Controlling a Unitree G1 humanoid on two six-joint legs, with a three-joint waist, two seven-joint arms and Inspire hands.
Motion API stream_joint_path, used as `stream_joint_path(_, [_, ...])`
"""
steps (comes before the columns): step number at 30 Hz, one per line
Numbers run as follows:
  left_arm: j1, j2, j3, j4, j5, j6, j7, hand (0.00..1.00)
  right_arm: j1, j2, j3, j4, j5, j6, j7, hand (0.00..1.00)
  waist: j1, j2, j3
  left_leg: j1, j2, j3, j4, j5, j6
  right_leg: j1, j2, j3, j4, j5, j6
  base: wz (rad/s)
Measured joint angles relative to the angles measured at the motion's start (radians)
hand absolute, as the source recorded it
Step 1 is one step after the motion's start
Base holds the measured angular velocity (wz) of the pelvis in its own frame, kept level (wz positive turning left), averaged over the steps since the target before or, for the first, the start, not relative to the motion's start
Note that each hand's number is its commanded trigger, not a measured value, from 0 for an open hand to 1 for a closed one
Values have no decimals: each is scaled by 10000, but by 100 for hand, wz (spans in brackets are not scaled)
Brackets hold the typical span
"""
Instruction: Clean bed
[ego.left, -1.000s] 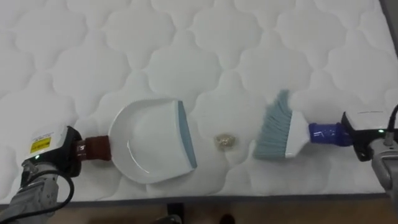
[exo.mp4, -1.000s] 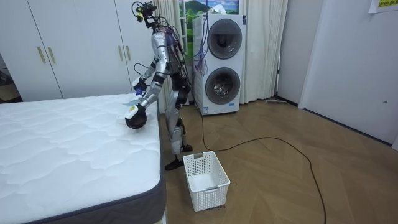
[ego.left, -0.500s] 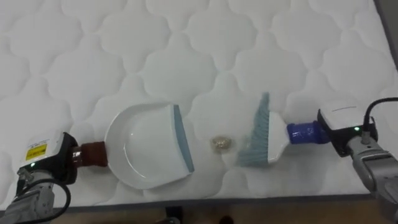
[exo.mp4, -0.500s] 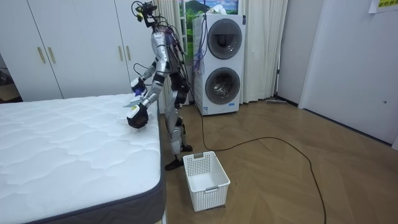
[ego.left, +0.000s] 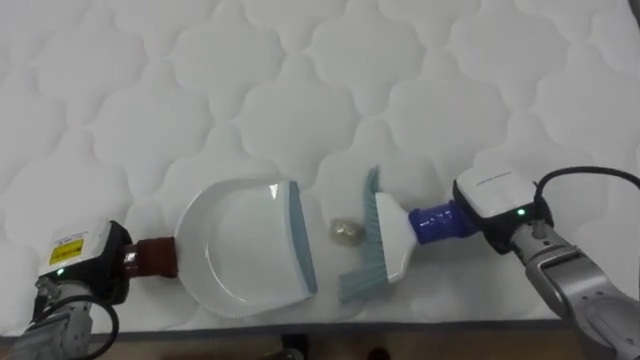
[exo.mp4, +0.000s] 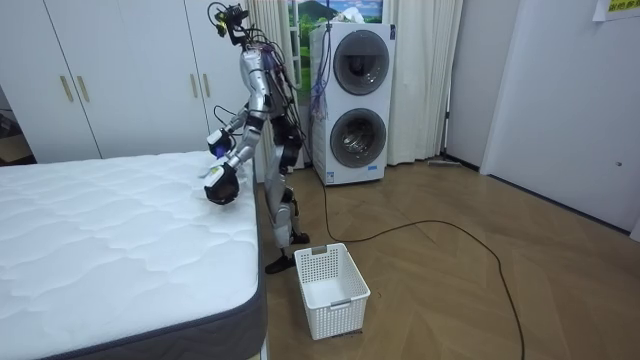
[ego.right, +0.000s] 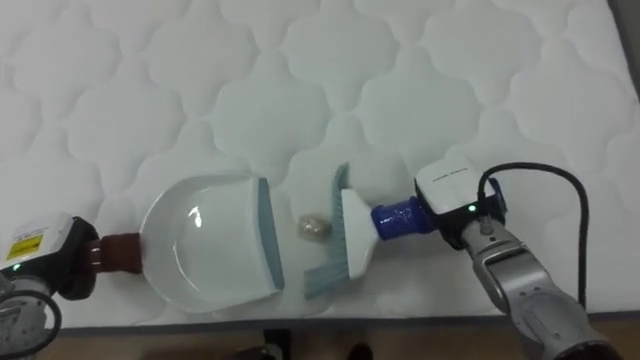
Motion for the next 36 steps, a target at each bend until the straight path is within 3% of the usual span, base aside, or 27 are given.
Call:
stream_joint_path(17, [118,-255,-281,13,-256,378,142,100,281,96,542,-583,945,59,762,100,1,102,-40,15,-21,-2,-39,-3,-6,14,-14,-32,12,0,0,0])
stream_joint_path(22, [182,-265,-316,4,-252,328,258,100,244,449,645,-619,1814,-18,885,100,1,138,-23,15,-15,-12,-41,-3,-7,16,-37,-110,14,0,0,0])
stream_joint_path(25, [210,-306,-312,14,-247,266,262,100,272,586,670,-972,2481,-290,1162,100,9,166,-26,9,-33,-13,-62,-3,-7,7,-53,-141,-6,-2,0,0])
stream_joint_path(31, [300,-405,-311,93,-240,65,285,100,252,1255,683,-1119,4619,-1090,1284,100,18,248,4,2,-66,-35,-83,-4,-7,11,-90,-233,-1,-13,13,1])
stream_joint_path(36, [455,-689,4,126,-218,-74,300,100,151,1553,548,-1318,4856,-1434,1292,100,9,399,24,-144,-161,-45,-93,13,23,-233,-165,-205,207,-83,60,1])
